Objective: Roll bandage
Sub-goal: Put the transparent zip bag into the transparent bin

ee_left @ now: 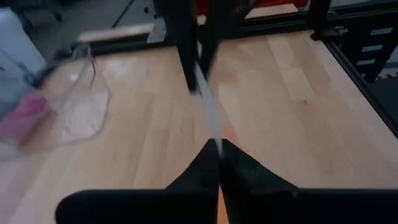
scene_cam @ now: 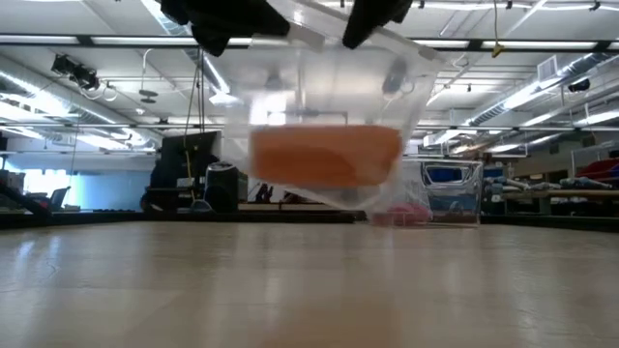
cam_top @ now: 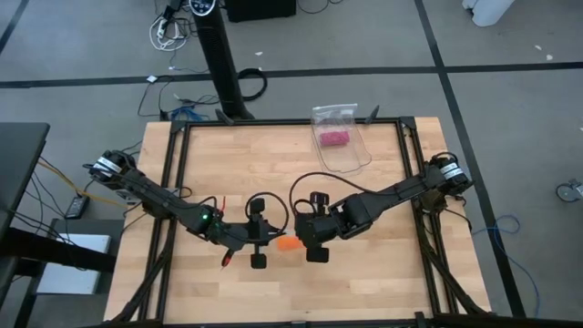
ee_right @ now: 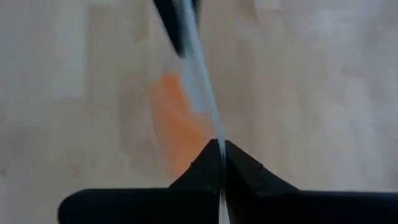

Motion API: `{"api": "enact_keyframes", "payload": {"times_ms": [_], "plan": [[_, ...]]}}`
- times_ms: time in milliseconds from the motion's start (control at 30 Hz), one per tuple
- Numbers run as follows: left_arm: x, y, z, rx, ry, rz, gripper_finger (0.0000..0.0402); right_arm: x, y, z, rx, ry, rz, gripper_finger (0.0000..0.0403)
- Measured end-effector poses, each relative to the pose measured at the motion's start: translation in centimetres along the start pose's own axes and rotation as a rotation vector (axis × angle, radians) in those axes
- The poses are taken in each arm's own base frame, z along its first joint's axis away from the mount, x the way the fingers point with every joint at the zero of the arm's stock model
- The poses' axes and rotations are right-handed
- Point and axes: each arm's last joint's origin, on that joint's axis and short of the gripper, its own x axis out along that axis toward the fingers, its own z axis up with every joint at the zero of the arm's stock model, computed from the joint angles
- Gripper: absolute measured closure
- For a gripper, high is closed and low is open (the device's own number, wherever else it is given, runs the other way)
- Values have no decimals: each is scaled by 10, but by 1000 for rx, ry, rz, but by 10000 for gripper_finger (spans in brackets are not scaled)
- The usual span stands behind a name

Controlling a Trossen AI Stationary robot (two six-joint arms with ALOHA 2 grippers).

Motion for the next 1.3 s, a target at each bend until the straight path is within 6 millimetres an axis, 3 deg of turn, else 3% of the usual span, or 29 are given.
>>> {"api": "enact_keyframes", "payload": {"times_ms": [333, 533, 767, 1000, 1100, 1300], "plan": [[1, 5, -9, -28, 81, 43, 299, -43, -43, 1, -152, 130, -370, 400], [1, 6, -10, -19, 93, 67, 257, -71, -85, -2, -277, 199, -560, 401], [1, 6, -15, -4, 120, 62, 249, -88, -148, -1, -414, 309, -697, 402], [3, 6, -38, -25, 82, -14, 249, -76, -202, 6, -436, 310, -621, 402], [3, 6, -50, -52, 11, -74, 249, -61, -221, 4, -421, 290, -563, 402], [0, 10, -68, -119, -34, -86, 249, -23, -252, -19, -412, 364, -483, 403]]}}
